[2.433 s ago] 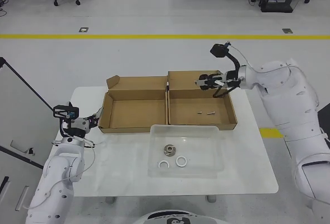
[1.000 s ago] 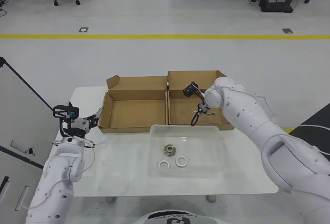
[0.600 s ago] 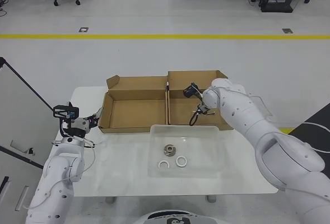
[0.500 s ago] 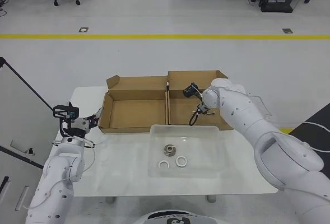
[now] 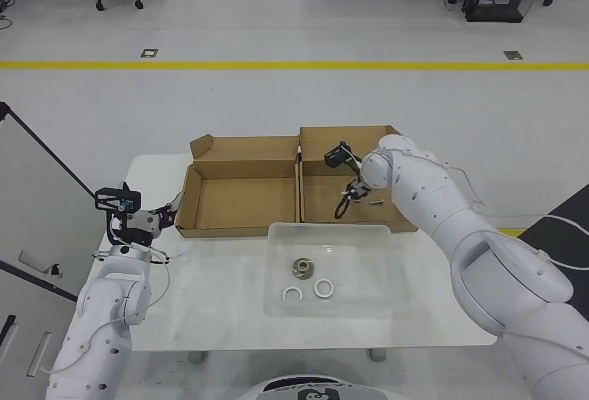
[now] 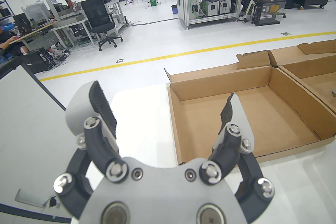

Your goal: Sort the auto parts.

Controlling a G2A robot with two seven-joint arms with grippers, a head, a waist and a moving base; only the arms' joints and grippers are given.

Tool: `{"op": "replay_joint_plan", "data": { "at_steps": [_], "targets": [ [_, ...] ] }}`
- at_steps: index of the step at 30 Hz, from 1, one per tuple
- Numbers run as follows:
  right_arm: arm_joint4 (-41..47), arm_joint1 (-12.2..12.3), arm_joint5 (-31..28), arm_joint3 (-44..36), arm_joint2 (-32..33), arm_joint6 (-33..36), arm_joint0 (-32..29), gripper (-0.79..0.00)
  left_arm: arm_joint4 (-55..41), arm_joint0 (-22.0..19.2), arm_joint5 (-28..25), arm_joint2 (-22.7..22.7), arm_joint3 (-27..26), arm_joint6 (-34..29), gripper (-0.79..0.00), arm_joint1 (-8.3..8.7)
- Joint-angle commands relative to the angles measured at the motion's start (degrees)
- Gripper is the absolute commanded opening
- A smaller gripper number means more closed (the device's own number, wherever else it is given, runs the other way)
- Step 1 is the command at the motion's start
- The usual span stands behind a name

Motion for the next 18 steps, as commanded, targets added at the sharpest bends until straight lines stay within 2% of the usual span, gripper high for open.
{"op": "replay_joint_plan", "data": {
  "at_steps": [1,2,9,18],
  "targets": [
    [0.7,0.2,-0.4,-0.2,0.8,-0.6,0.3,-0.028,0.0,0.0,0.0,0.0,0.0,0.0,0.000,0.00],
    [0.9,0.3,-0.6,-0.3,1.2,-1.0,0.3,0.000,0.0,0.0,0.0,0.0,0.0,0.0,0.000,0.00],
    [5.8,2.3,-3.5,-2.8,6.4,-2.8,0.2,0.000,0.0,0.0,0.0,0.0,0.0,0.0,0.000,0.00],
    [14.2,7.7,-6.5,-13.6,17.7,1.1,-3.7,0.000,0.0,0.0,0.0,0.0,0.0,0.0,0.000,0.00]
  ]
}}
